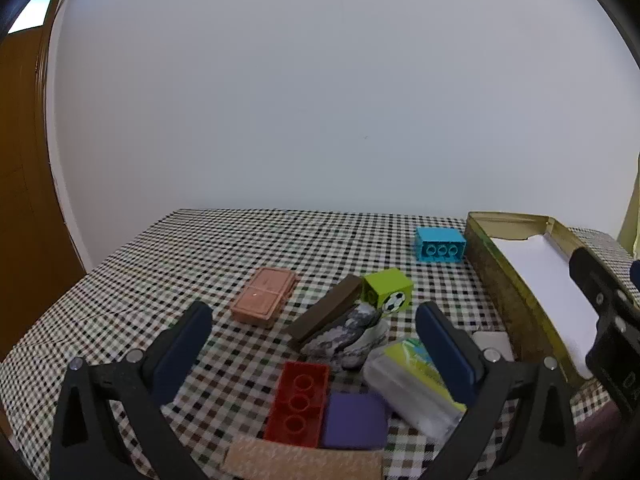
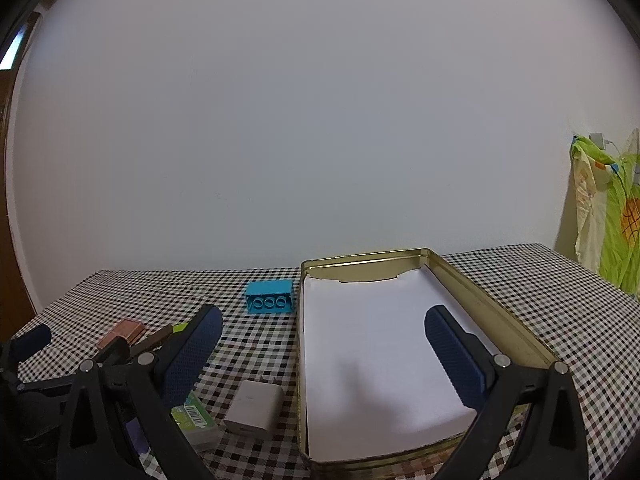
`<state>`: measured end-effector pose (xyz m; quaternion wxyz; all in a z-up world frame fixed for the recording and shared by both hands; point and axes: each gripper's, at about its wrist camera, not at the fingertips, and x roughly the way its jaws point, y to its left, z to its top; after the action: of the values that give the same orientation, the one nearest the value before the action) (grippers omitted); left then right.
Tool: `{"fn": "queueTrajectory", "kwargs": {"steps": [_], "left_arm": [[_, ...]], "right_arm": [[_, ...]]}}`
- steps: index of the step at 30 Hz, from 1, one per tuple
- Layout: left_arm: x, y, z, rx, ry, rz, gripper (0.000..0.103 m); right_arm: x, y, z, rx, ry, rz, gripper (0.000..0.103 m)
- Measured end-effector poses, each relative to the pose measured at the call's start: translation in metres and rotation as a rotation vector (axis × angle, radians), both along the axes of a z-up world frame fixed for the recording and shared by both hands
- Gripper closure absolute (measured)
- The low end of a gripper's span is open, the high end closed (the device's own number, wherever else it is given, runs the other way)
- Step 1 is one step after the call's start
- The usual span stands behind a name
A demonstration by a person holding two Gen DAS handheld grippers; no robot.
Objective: Organize rigid objects
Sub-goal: 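Grasp the beige floral box with the left gripper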
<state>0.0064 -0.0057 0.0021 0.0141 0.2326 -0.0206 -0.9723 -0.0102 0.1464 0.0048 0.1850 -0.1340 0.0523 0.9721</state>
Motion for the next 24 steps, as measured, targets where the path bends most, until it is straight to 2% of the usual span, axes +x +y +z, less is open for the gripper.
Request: {"fn": "queueTrajectory", "kwargs": {"steps": [16,20,24], "left_arm": [[0.024,-0.035,-0.009,-0.024,-0.056,0.033,0.000],[0.033,-0.057,-0.012,0.011,-0.085,0.009,0.000],[0.032,-0.061,-0.015,0.042,-0.129,-0.042,0.001]], "right_arm": [[-0.004,0.000,-0.007,-0.009,-0.035,0.051,0.000],[-0.002,-0.005,-0.008,0.003,-0.050,0.065,0.000],[0.000,-0.007,-0.007,-0.004,-0.048,0.110,0.002]]}}
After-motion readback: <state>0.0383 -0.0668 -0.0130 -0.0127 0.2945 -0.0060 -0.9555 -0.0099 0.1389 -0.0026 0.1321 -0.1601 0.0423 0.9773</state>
